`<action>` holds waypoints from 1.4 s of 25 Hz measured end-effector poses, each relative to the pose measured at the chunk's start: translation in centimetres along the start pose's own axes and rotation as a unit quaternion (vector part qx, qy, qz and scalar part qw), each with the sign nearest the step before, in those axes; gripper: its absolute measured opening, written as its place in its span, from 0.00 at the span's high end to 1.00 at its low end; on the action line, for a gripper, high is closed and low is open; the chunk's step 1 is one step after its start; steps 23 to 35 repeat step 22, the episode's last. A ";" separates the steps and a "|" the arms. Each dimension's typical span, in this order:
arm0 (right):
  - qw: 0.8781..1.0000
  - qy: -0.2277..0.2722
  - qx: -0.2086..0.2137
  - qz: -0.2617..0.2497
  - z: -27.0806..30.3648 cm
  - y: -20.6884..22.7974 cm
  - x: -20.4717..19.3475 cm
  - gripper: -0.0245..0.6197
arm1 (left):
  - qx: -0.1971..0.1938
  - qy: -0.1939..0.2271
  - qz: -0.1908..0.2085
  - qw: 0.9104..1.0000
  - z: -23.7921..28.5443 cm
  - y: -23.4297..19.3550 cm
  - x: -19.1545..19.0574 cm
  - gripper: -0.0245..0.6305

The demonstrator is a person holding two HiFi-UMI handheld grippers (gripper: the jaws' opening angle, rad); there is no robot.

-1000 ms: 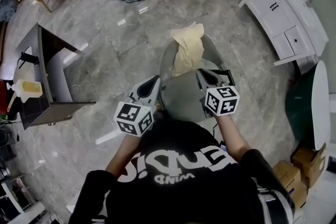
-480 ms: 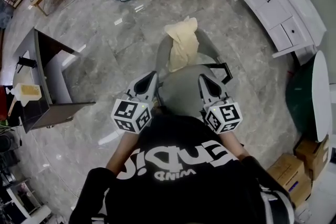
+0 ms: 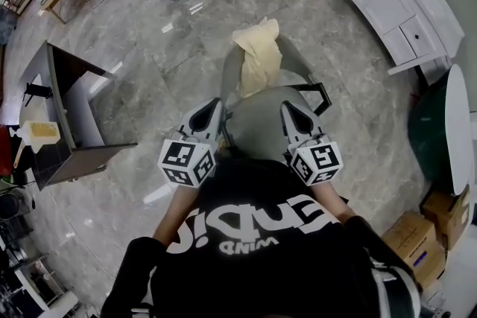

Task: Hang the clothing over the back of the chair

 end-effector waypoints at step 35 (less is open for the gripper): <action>1.000 -0.022 -0.007 0.003 0.9 0.2 -0.7 0.94 | 0.006 -0.003 -0.008 1.000 0.1 -0.8 -0.2 0.94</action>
Point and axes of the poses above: the fingertips, and each gripper's own axes: z forward along the fingers, y to its right, x out of its top, the point moved 8 cm from there along -z, backward along the fingers, and after that the axes turned 15 degrees about -x, right-handed, at the moved point
